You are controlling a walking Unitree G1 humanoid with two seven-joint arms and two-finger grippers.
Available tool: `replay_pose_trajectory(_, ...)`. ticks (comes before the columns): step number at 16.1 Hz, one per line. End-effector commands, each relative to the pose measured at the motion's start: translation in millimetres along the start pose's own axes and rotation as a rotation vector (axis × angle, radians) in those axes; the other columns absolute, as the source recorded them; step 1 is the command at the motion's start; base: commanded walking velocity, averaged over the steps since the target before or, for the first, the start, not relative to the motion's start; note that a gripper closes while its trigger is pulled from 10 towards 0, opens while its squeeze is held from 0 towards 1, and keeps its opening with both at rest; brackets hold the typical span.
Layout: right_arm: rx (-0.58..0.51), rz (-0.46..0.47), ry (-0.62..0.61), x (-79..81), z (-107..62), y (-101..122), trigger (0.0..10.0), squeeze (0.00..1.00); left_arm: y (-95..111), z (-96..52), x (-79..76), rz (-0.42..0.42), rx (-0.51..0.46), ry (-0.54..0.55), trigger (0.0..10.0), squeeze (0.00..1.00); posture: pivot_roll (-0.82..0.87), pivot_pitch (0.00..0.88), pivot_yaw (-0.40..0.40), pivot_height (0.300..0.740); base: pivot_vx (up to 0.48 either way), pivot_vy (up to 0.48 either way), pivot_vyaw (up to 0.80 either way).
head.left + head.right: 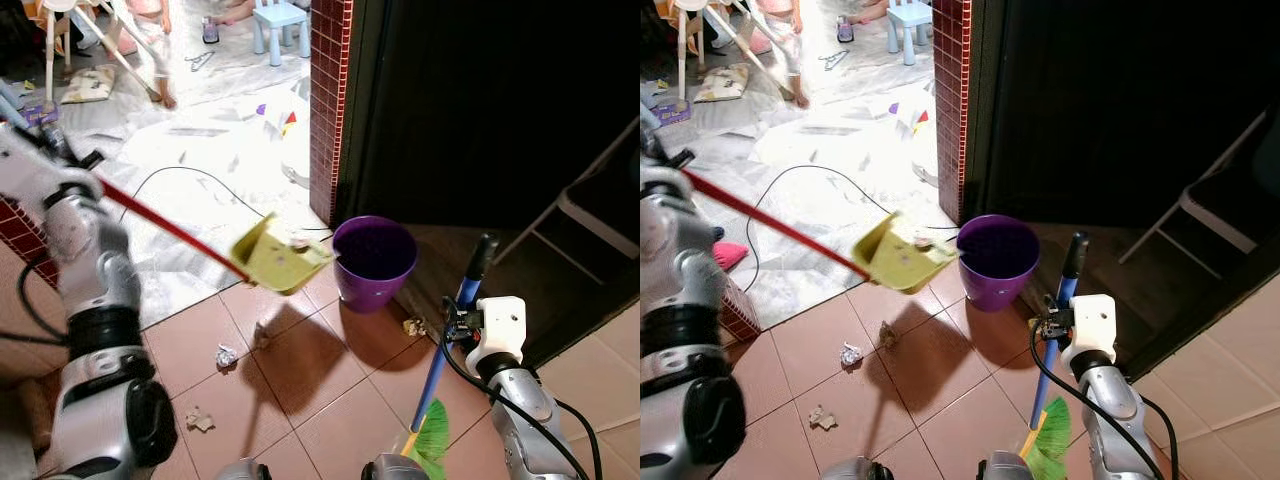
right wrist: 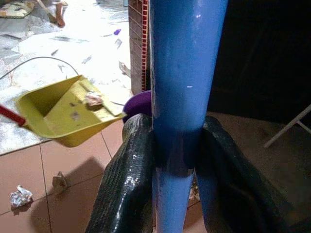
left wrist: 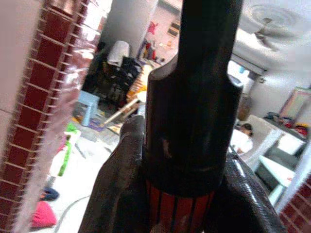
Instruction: Sweep floor
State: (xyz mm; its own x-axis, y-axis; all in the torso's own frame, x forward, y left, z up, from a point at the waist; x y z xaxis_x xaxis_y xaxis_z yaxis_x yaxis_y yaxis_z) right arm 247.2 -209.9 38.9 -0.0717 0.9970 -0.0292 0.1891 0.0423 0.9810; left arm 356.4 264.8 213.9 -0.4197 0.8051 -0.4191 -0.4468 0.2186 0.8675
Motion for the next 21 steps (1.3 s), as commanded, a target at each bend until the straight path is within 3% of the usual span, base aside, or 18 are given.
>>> replay_pose_trajectory(1, 0.004, 0.0, 0.003, 1.4, -0.3, -1.3, 10.0, 0.0, 15.2, 4.5, -22.8, -0.074, -0.056, -0.055, 10.0, 0.0, -0.21, 0.0, 0.056, 0.74, 0.0, 0.0, 0.0)
replay_pose_trajectory(10, -0.048, 0.021, -0.059, 10.0, -16.4, 2.0, 10.0, 0.0, 19.5, 18.1, -88.7, -0.089, -0.05, -0.201, 10.0, 0.0, -0.28, 0.0, 0.15, 0.74, 0.0, 0.0, 0.0)
replay_pose_trajectory(14, -0.075, 0.018, -0.062, 15.3, -24.8, 6.7, 10.0, 0.0, 18.2, 19.2, -101.9, -0.06, -0.048, -0.242, 10.0, 0.0, -0.3, 0.0, 0.182, 0.74, 0.0, 0.0, 0.0)
replay_pose_trajectory(17, -0.108, -0.018, -0.058, 19.0, -42.3, 10.8, 10.0, 0.0, 12.2, 13.1, -122.5, -0.031, -0.034, -0.318, 10.0, 0.0, -0.32, 0.0, 0.217, 0.74, 0.0, 0.0, 0.0)
replay_pose_trajectory(19, -0.063, -0.04, -0.106, 11.8, -68.0, -2.2, 10.0, 0.0, 13.1, 8.6, -142.6, -0.026, -0.034, -0.373, 10.0, 0.0, -0.34, 0.0, 0.239, 0.74, 0.0, 0.0, 0.0)
replay_pose_trajectory(21, -0.025, -0.038, -0.13, 10.2, -84.2, -10.4, 10.0, 0.0, 16.7, 9.3, -150.5, -0.022, -0.041, -0.38, 10.0, 0.0, -0.35, 0.0, 0.255, 0.74, 0.0, 0.0, 0.0)
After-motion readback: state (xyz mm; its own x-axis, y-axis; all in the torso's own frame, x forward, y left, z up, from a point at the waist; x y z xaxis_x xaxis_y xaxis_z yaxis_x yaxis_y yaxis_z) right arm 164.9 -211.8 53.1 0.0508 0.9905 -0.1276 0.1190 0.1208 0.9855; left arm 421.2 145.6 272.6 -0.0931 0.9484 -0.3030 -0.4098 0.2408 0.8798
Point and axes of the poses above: a point about 5 cm out from each wrist's last joint towards the gripper, its own z axis pointing out of the wrist towards the gripper, its own y axis along the axis of the wrist's last joint, x = y × z, the point moved 1 cm from there along z, pointing out of the wrist towards the gripper, and after that the axes turned 2 degrees about z, right-handed, at the moved point
